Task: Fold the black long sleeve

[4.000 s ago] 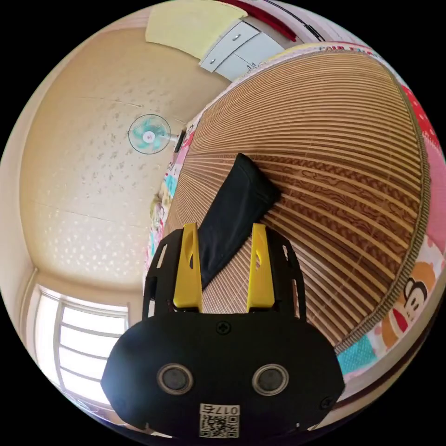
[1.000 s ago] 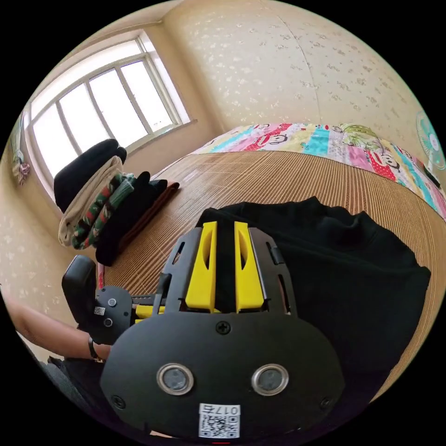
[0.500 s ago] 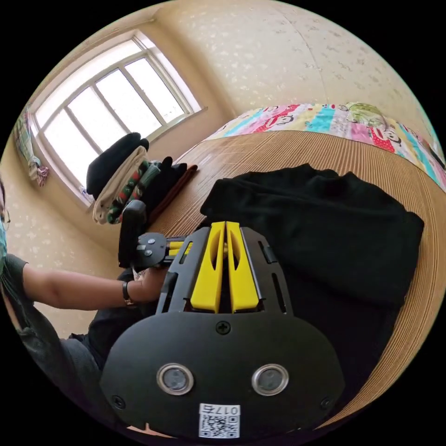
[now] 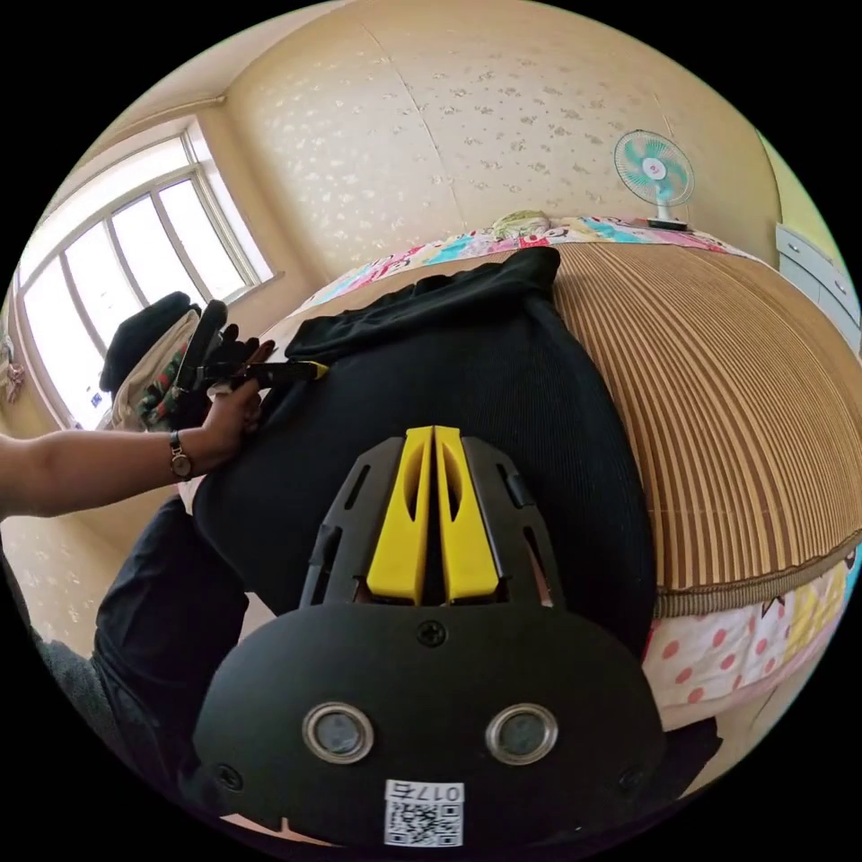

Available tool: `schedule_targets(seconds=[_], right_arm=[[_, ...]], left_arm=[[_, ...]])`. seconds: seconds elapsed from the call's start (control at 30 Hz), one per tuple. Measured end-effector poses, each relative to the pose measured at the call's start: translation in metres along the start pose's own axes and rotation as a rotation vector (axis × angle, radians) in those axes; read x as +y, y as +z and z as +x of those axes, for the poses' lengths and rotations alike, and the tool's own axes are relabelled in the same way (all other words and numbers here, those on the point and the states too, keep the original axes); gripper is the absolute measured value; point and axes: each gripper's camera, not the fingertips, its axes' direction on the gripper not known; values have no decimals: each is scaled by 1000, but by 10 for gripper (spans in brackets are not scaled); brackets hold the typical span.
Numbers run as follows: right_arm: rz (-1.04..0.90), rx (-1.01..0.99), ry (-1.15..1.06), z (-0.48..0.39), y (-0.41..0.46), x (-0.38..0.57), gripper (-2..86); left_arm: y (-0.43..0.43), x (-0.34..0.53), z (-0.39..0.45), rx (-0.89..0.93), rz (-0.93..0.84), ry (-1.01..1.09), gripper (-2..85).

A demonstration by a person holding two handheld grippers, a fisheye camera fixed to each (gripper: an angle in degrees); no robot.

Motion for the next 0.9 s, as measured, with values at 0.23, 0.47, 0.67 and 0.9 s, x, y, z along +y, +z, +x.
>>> schedule_targets(seconds=[0.23,0.47,0.67,0.9], right_arm=[[-3,-56,25,11,-4,-3,5],[1,-45,18,11,-8,-5,4],[6,-38,10,11,-13,-6,5],[4,-37,10,13,-18,-8,5]], left_arm=[[-12,8,44,-251,-25,104,-10],[-63,46,56,-288,20,-11,-10],[-139,132,10,237,174,-266,-10],[-85,176,-11,407,114,-358,-7]])
